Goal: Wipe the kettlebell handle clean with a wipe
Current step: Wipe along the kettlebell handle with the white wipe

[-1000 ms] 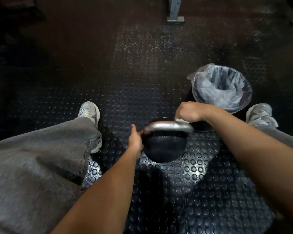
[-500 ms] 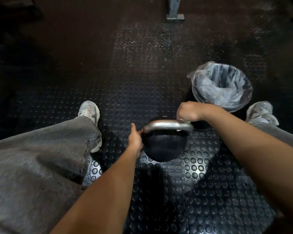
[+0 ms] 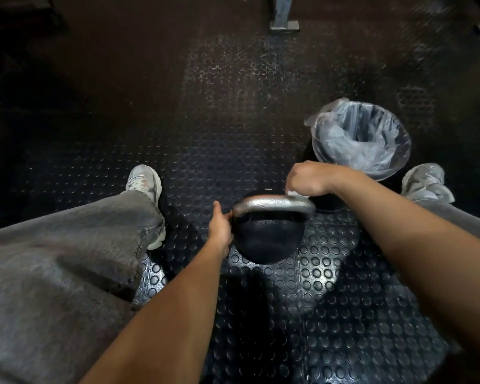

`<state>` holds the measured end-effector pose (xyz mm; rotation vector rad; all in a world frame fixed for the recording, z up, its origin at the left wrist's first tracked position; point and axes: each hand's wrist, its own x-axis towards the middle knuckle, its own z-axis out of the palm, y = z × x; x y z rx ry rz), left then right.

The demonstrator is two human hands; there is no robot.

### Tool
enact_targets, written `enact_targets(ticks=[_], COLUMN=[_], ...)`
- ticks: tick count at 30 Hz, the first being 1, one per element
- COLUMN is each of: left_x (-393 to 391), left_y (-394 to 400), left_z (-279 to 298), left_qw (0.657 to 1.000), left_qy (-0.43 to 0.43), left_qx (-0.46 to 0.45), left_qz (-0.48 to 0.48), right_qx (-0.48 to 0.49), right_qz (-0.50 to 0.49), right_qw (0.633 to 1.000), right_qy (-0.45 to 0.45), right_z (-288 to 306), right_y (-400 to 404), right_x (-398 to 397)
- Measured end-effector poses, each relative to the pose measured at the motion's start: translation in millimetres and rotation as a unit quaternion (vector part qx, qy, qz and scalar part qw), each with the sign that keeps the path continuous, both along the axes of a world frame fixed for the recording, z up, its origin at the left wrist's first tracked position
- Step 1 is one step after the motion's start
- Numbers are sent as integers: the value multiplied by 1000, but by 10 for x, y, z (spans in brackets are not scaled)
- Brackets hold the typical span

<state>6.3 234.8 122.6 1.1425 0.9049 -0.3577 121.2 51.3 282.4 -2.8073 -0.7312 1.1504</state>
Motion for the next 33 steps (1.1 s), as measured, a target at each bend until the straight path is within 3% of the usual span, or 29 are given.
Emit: enact_targets(ticks=[2, 8, 15, 21, 29, 33], left_x=[3, 40, 29, 53, 51, 56], left_y=[1, 0, 12, 24, 23, 30], left_z=[-8, -69, -146, -166, -222, -248], left_qw=[1000, 1000, 1000, 1000, 1000, 999], left_qy=[1, 4, -2, 3, 4, 10], left_qx=[-1, -1, 1, -7, 14, 35], left_qz=[0, -3, -1, -8, -4, 0], right_qx=[2, 131, -4, 95, -22, 48], right_qz=[17, -23, 9, -3, 11, 24], right_qw=[1000, 990, 1000, 995, 1000, 998], right_qy=[7, 38, -3, 32, -8, 34], right_z=[-38, 177, 70, 219, 79, 143], right_y=[134, 369, 301, 476, 327, 522], right_x=[23, -47, 33, -84, 36, -5])
